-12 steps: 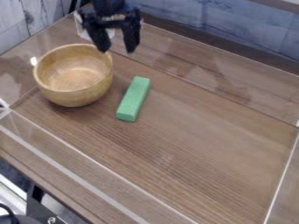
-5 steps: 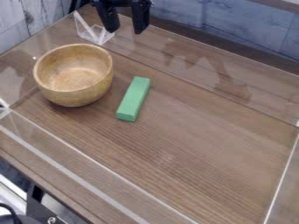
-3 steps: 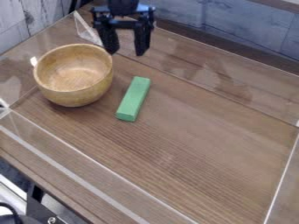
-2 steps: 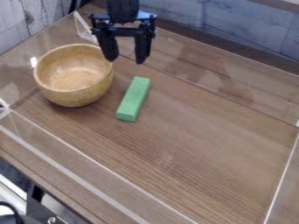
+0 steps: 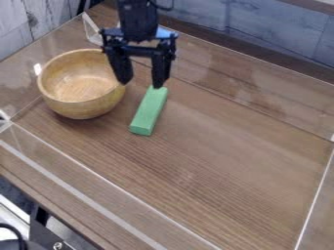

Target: Move green stick from inside the wooden bowl to the table next to it

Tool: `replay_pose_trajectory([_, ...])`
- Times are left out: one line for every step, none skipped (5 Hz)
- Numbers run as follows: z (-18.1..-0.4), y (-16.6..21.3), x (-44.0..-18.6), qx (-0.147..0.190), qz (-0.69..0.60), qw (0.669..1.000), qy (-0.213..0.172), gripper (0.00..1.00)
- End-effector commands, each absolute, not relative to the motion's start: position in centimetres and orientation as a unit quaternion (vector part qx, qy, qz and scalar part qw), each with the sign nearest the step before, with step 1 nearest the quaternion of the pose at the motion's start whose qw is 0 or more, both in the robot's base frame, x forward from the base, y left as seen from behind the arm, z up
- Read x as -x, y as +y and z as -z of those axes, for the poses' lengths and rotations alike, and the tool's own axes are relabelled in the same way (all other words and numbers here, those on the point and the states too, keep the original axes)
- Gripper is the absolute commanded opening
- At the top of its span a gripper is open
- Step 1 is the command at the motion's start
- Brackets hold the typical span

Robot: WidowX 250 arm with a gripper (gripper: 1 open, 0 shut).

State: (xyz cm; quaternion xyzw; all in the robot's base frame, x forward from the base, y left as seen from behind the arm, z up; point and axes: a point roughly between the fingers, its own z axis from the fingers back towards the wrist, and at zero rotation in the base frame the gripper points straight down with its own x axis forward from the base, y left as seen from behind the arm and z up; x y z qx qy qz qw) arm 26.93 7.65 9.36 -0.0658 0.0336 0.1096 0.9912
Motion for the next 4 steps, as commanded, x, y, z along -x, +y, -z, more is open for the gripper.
replay_pose_trajectory([-10.3,8.5,-25.4,0.058,-0.098,0.993,0.003,1.0])
replay_pose_trajectory([-9.8,9.3,-24.5,0.057,-0.089,0.994,-0.007,1.0])
replay_pose_trajectory([-9.1,10.0,-24.3,0.053,-0.079,0.995,-0.017,1.0])
replay_pose_trajectory([-8.2,10.2,-24.4,0.049,-0.07,0.996,-0.021,1.0])
